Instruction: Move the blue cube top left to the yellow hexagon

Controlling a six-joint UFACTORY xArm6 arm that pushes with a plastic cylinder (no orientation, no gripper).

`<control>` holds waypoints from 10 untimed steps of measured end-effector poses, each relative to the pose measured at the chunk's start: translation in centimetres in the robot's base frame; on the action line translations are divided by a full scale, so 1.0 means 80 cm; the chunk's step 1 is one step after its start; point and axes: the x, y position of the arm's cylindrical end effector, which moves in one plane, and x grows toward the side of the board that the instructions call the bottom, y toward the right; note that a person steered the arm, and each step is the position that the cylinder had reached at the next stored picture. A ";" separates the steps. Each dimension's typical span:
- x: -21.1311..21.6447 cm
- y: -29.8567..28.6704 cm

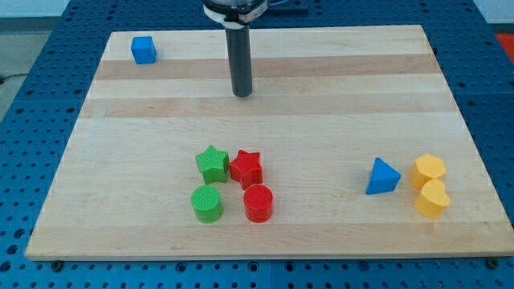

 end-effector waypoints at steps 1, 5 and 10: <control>-0.067 -0.024; -0.198 -0.252; -0.062 -0.210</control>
